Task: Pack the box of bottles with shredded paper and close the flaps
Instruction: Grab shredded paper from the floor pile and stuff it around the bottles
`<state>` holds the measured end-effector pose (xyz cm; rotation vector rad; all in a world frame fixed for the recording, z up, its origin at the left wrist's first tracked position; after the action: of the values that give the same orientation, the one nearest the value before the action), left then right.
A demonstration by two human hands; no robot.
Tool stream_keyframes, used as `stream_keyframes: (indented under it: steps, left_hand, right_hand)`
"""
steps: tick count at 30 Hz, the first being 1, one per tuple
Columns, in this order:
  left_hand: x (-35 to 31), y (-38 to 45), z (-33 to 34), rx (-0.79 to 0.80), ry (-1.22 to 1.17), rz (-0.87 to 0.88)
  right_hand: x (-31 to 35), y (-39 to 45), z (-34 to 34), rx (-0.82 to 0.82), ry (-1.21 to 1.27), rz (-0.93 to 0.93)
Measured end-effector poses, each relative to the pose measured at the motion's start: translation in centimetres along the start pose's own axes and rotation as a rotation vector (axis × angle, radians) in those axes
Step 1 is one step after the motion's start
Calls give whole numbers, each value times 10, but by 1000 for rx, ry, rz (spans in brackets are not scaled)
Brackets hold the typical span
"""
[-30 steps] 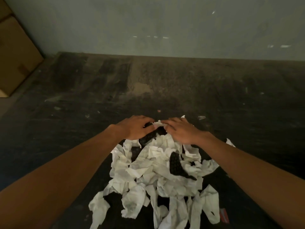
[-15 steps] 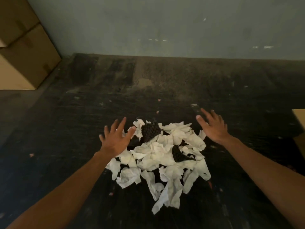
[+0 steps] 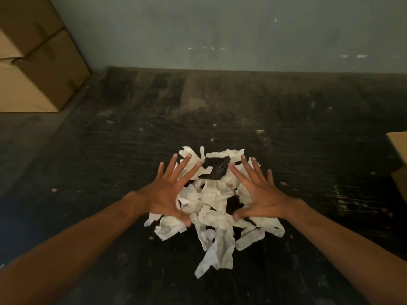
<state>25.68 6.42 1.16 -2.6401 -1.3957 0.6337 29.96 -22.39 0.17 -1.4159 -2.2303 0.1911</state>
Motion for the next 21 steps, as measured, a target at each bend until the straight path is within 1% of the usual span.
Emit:
stream_keyframes:
  steps: [2, 3, 5, 10, 14, 16, 19, 21]
  left_hand:
    - [3, -10, 2, 127, 115, 81]
    - [4, -10, 6, 164, 144, 99]
    - [3, -2, 16, 175, 161, 100]
    - [10, 34, 33, 58, 197, 49]
    - [22, 47, 39, 66, 171, 44]
    - [25, 45, 41, 50, 163, 50]
    - [23, 42, 47, -40, 144, 39]
    - [21, 42, 51, -117, 180, 45]
  right_hand:
    - [4, -8, 10, -6, -102, -38]
    - [6, -7, 16, -5, -146, -55]
    - [13, -3, 31, -11, -221, -84]
    - [16, 28, 39, -98, -268, -58]
    - [8, 44, 42, -79, -294, -23]
    - [5, 44, 47, -116, -284, -30]
    - [6, 43, 52, -207, -206, -43]
    - [9, 42, 54, -250, -165, -62]
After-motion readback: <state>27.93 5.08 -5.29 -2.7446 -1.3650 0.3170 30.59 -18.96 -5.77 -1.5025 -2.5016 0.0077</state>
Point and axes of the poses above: each hand's wrist, its own y-axis towards the middle knuckle, its own z-axis out of the palm, x = y × z, the point moved 1 cm from there along y, towards the middle knuckle, and after that the axes turned 11 degrees about z, right-handed, at the moved point
